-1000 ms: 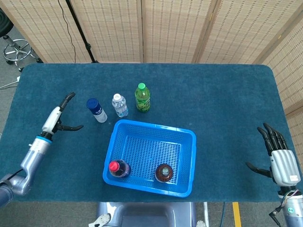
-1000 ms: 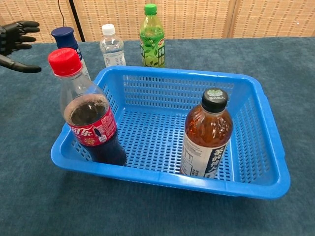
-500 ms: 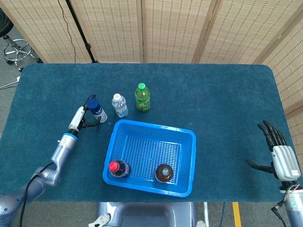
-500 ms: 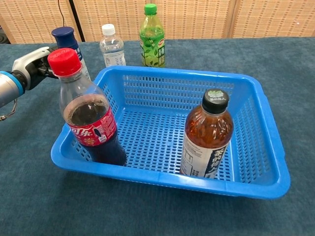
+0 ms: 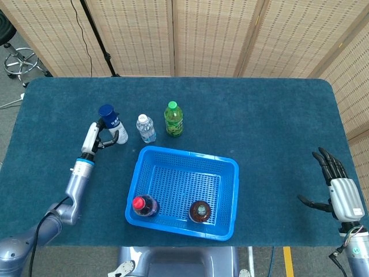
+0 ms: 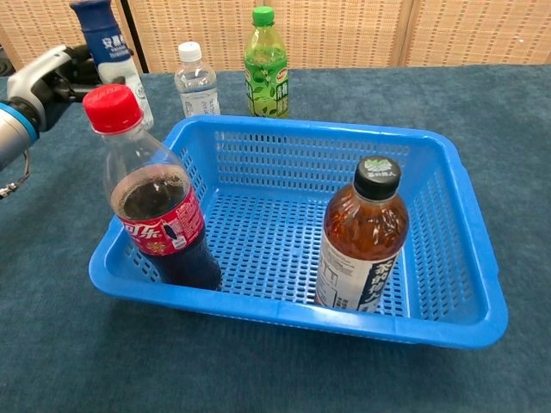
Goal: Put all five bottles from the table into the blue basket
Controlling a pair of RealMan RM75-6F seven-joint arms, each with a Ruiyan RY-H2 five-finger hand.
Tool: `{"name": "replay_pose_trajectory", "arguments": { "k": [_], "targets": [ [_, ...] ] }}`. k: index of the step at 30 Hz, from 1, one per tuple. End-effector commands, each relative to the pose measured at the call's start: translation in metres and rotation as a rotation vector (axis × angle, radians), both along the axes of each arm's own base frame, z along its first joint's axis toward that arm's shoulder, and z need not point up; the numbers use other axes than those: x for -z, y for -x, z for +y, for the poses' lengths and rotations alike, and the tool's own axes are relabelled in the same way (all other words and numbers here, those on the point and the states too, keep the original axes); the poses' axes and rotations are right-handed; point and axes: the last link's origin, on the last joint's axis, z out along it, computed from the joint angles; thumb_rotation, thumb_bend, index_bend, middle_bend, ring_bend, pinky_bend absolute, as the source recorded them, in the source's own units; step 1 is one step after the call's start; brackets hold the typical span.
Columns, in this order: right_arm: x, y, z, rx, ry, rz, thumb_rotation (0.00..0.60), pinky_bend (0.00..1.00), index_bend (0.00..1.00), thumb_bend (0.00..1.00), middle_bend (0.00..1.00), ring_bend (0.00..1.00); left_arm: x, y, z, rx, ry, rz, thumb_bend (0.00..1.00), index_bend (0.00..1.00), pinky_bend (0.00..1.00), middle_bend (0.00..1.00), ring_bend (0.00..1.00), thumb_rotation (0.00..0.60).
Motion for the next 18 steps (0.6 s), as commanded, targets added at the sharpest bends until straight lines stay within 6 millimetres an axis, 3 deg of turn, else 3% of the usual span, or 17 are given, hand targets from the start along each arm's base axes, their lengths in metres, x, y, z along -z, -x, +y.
{"name": "replay_pose_trajectory", "arguments": {
  "k": [1,6,10,13,18],
  "targets": [
    [0.0,-0.002,0.002,-0.005,0.001,-0.002,0.6,0.06,0.0,0.0,0.0,0.0,-0.035,0.004,-0.019,0.103,-0.045,-0.064,0.6,0.53,0.49,0.5,0.45,0.6],
    [0.0,-0.005,0.003,-0.014,0.002,-0.009,0.6,0.06,0.0,0.0,0.0,0.0,-0.059,-0.013,-0.046,0.272,-0.02,-0.031,0.6,0.53,0.49,0.5,0.45,0.6],
    [0.001,-0.006,0.004,-0.018,-0.001,-0.011,0.6,0.06,0.0,0.0,0.0,0.0,-0.061,-0.045,-0.069,0.415,0.078,0.026,0.59,0.52,0.49,0.5,0.45,0.6],
    [0.001,-0.007,0.003,-0.02,-0.002,-0.008,0.6,0.06,0.0,0.0,0.0,0.0,-0.053,-0.066,-0.078,0.468,0.133,0.064,0.59,0.52,0.49,0.5,0.44,0.6],
    [0.002,-0.005,0.001,-0.011,-0.007,-0.004,0.6,0.06,0.0,0.0,0.0,0.0,-0.019,-0.108,-0.088,0.54,0.248,0.134,0.58,0.52,0.49,0.5,0.43,0.6]
  ]
}}
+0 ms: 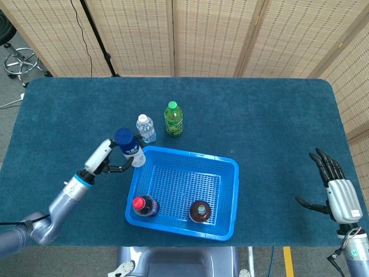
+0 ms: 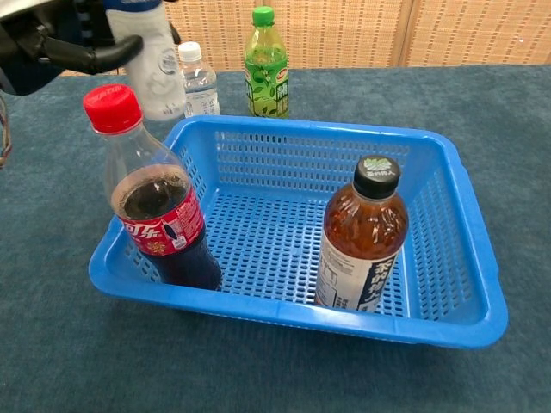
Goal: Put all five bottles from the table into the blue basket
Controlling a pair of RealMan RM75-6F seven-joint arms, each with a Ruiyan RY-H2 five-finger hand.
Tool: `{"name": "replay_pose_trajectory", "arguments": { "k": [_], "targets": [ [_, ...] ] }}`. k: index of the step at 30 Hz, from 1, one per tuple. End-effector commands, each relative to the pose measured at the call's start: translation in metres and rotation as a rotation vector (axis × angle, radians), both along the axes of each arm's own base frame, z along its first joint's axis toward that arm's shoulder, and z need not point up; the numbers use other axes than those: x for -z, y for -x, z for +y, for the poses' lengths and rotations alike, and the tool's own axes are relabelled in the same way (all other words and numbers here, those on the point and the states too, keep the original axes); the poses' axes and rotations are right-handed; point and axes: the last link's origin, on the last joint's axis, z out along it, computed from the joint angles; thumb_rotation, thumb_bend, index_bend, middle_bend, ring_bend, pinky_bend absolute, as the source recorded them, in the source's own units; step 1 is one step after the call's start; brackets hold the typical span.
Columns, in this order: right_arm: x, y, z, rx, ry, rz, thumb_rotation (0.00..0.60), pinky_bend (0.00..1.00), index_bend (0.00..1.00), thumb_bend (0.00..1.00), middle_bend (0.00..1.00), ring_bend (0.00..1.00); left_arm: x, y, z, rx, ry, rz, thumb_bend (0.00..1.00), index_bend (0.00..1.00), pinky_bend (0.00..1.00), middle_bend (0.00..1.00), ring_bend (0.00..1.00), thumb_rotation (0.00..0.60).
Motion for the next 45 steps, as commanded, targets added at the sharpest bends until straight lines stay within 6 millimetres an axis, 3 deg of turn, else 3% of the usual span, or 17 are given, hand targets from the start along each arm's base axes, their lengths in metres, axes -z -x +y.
{"name": "replay_pose_trajectory", "arguments": {
  "k": [1,7,9,11,13,14,17,28,30,35,38,41,45],
  "targets": [
    [0.0,0.001,-0.001,0.005,-0.001,0.001,0.6,0.06,0.0,0.0,0.0,0.0,0.026,-0.033,-0.011,0.085,0.092,0.111,0.58,0.51,0.49,0.49,0.43,0.6],
    [-0.001,0.003,-0.001,0.009,0.005,0.002,0.6,0.06,0.0,0.0,0.0,0.0,0.063,-0.058,-0.01,0.103,0.174,0.194,0.56,0.5,0.49,0.49,0.42,0.6],
    [-0.002,0.003,-0.001,0.012,0.007,0.004,0.6,0.06,0.0,0.0,0.0,0.0,0.073,-0.062,-0.012,0.114,0.2,0.222,0.53,0.46,0.47,0.45,0.39,0.6],
    [-0.002,0.004,-0.001,0.014,0.006,0.004,0.6,0.06,0.0,0.0,0.0,0.0,0.078,-0.063,-0.014,0.131,0.228,0.253,0.43,0.26,0.31,0.25,0.22,0.6],
    [-0.002,0.004,-0.001,0.016,0.007,0.005,0.6,0.06,0.0,0.0,0.0,0.0,0.079,-0.062,-0.015,0.15,0.237,0.279,0.25,0.02,0.05,0.02,0.02,0.6],
    [-0.002,0.004,0.0,0.015,0.008,0.005,0.6,0.06,0.0,0.0,0.0,0.0,0.076,-0.063,-0.015,0.151,0.226,0.249,0.17,0.0,0.0,0.0,0.0,0.6],
    [-0.002,0.004,0.0,0.013,0.005,0.005,0.6,0.06,0.0,0.0,0.0,0.0,0.069,-0.062,-0.015,0.155,0.189,0.192,0.02,0.0,0.0,0.0,0.0,0.6],
    [0.003,0.001,0.002,0.004,-0.01,0.01,0.6,0.06,0.0,0.0,0.0,0.0,0.005,-0.045,-0.005,0.12,-0.013,-0.011,0.0,0.0,0.0,0.0,0.0,0.6],
    [0.004,-0.001,0.002,0.0,-0.017,0.008,0.6,0.06,0.0,0.0,0.0,0.0,-0.033,-0.024,0.008,0.038,-0.147,-0.076,0.0,0.0,0.0,0.0,0.0,0.6],
    [0.005,-0.002,0.003,-0.007,-0.024,0.005,0.6,0.06,0.0,0.0,0.0,0.0,-0.064,0.02,0.03,-0.128,-0.194,-0.083,0.0,0.0,0.0,0.0,0.0,0.6],
    [0.006,-0.003,0.002,-0.01,-0.03,0.006,0.6,0.06,0.0,0.0,0.0,0.0,-0.066,0.046,0.039,-0.231,-0.208,-0.07,0.0,0.0,0.0,0.0,0.0,0.6],
    [0.008,-0.003,0.001,-0.011,-0.036,0.012,0.6,0.06,0.0,0.0,0.0,0.0,-0.053,0.068,0.05,-0.335,-0.18,-0.039,0.0,0.0,0.0,0.0,0.0,0.6],
    [0.011,-0.003,-0.001,-0.009,-0.048,0.017,0.6,0.06,0.0,0.0,0.0,0.0,-0.031,0.078,0.063,-0.386,-0.124,0.006,0.0,0.0,0.0,0.0,0.0,0.6]
  ]
}}
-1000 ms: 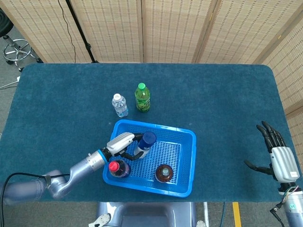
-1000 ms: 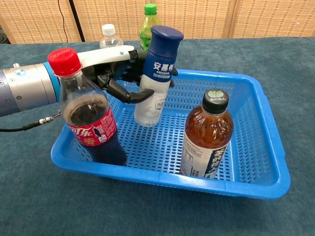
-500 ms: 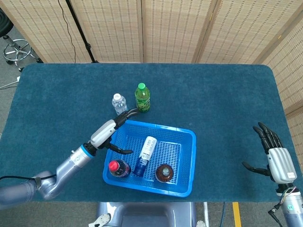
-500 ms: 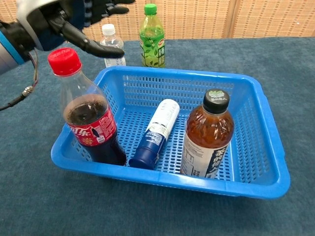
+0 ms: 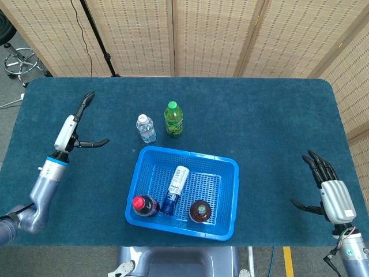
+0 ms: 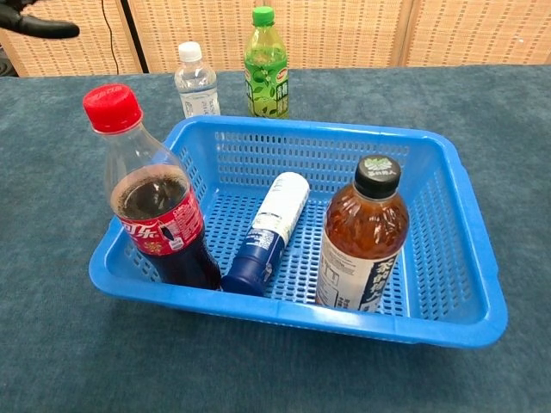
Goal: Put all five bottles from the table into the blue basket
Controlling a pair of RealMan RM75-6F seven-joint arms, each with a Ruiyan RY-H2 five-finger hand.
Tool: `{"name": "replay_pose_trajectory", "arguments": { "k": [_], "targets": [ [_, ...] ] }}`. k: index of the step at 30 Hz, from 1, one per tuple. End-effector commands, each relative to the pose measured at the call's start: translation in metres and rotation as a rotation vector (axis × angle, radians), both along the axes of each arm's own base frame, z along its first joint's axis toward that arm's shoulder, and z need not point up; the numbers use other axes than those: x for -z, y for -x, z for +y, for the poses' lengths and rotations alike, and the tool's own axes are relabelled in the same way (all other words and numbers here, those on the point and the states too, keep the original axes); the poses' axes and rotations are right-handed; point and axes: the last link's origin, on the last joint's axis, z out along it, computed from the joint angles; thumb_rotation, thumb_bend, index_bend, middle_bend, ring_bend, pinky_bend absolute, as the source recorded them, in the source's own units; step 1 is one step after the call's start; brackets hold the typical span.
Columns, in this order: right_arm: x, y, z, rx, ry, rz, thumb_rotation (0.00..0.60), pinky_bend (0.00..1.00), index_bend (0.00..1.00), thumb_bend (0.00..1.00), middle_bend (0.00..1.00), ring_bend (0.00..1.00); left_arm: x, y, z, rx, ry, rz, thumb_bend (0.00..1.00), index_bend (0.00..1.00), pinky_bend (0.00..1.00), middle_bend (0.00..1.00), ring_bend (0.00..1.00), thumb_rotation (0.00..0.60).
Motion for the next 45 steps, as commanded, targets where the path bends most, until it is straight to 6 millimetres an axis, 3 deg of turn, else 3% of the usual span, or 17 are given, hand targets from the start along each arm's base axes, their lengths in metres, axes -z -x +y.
{"name": "replay_pose_trajectory", "arguments": {
  "k": [1,9,17,26,29,32,34,40,45],
  "targets": [
    [0.003,0.0,-0.002,0.001,-0.008,0.005,0.6,0.06,0.0,0.0,0.0,0.0,0.028,0.014,0.014,-0.084,0.079,0.015,0.0,0.0,0.0,0.0,0.0,0.6],
    [0.005,0.005,-0.007,0.025,-0.012,0.017,0.6,0.06,0.0,0.0,0.0,0.0,0.069,0.01,0.034,-0.128,0.156,0.062,0.0,0.0,0.0,0.0,0.0,0.6],
    [0.003,0.011,-0.014,0.053,-0.005,0.017,0.6,0.06,0.0,0.0,0.0,0.0,0.107,-0.023,0.057,-0.121,0.263,0.087,0.0,0.0,0.0,0.0,0.0,0.6],
    [0.003,0.016,-0.02,0.077,-0.008,0.022,0.6,0.06,0.0,0.0,0.0,0.0,0.13,-0.055,0.07,-0.1,0.31,0.036,0.0,0.0,0.0,0.0,0.0,0.6],
    [0.003,0.018,-0.021,0.082,-0.006,0.023,0.6,0.06,0.0,0.0,0.0,0.0,0.134,-0.059,0.074,-0.109,0.304,0.043,0.0,0.0,0.06,0.0,0.0,0.6],
    [0.002,0.019,-0.023,0.089,-0.005,0.02,0.6,0.06,0.0,0.0,0.0,0.0,0.14,-0.064,0.077,-0.113,0.296,0.072,0.0,0.0,0.17,0.0,0.11,0.6],
    [0.001,0.02,-0.024,0.089,-0.001,0.017,0.6,0.06,0.0,0.0,0.0,0.0,0.143,-0.067,0.079,-0.119,0.288,0.08,0.03,0.06,0.22,0.05,0.21,0.6],
    [0.0,0.02,-0.024,0.09,0.003,0.014,0.6,0.06,0.0,0.0,0.0,0.0,0.143,-0.073,0.082,-0.13,0.244,0.063,0.26,0.52,0.35,0.44,0.42,0.6],
    [-0.001,0.019,-0.023,0.087,0.005,0.011,0.6,0.06,0.0,0.0,0.0,0.0,0.124,-0.073,0.085,-0.118,0.145,0.032,0.32,0.63,0.37,0.53,0.47,0.6]
  ]
}}
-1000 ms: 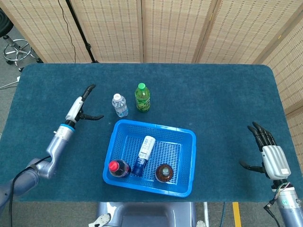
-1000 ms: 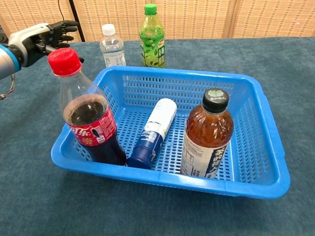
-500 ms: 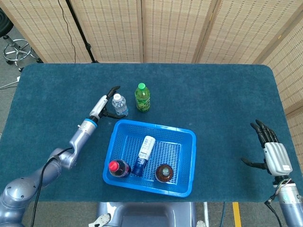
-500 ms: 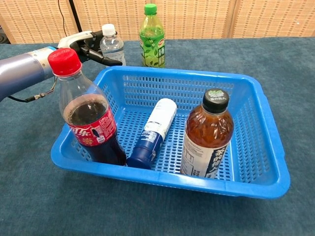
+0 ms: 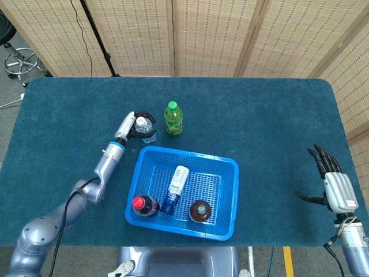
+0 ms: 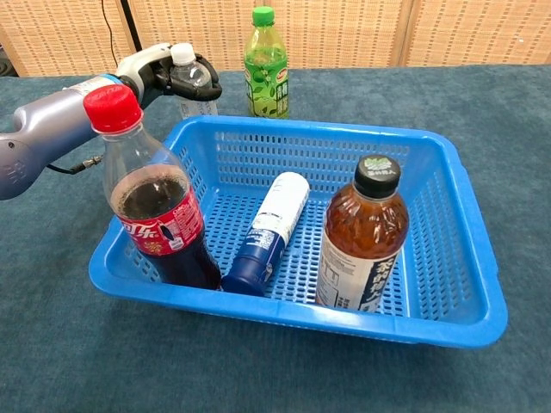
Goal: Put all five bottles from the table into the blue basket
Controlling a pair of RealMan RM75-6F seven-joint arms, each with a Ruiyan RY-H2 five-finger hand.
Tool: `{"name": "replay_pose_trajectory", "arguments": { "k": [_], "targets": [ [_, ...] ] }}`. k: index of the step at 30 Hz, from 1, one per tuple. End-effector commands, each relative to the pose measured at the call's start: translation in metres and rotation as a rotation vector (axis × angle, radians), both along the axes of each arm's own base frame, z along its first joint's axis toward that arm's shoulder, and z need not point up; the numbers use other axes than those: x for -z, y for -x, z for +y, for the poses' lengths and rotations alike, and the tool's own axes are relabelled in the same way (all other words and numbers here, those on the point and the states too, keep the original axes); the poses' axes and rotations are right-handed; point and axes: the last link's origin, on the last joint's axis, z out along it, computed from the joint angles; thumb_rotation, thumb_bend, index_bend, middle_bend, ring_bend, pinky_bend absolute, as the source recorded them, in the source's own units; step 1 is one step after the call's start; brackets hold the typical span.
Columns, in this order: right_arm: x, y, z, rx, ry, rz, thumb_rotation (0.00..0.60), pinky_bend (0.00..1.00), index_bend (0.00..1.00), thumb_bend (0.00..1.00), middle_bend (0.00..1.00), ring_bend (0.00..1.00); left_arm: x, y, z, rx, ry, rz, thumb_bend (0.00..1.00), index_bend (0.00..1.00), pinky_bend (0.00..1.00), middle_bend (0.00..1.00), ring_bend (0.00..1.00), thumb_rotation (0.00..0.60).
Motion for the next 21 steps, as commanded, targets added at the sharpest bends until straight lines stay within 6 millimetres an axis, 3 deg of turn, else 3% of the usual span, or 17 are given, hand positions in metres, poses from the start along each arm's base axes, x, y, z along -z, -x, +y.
{"name": "replay_pose_trajectory", "arguments": {
  "k": [1,9,15,21],
  "targets": [
    [-0.001,0.0,0.001,-0.001,0.001,-0.002,0.6,0.06,0.0,0.0,0.0,0.0,-0.017,-0.001,0.001,0.015,-0.072,-0.03,0.33,0.64,0.38,0.54,0.47,0.6],
    [0.001,-0.004,0.003,-0.014,-0.009,-0.004,0.6,0.06,0.0,0.0,0.0,0.0,-0.064,-0.012,-0.01,0.113,-0.164,-0.068,0.4,0.74,0.49,0.61,0.52,0.6],
    [0.002,-0.007,0.004,-0.025,-0.011,-0.01,0.6,0.06,0.0,0.0,0.0,0.0,-0.104,-0.045,-0.052,0.278,-0.128,-0.124,0.42,0.74,0.53,0.62,0.53,0.6],
    [0.002,-0.008,0.005,-0.029,-0.012,-0.013,0.6,0.06,0.0,0.0,0.0,0.0,-0.111,-0.078,-0.103,0.422,0.086,-0.024,0.42,0.73,0.53,0.62,0.53,0.6]
  ]
}}
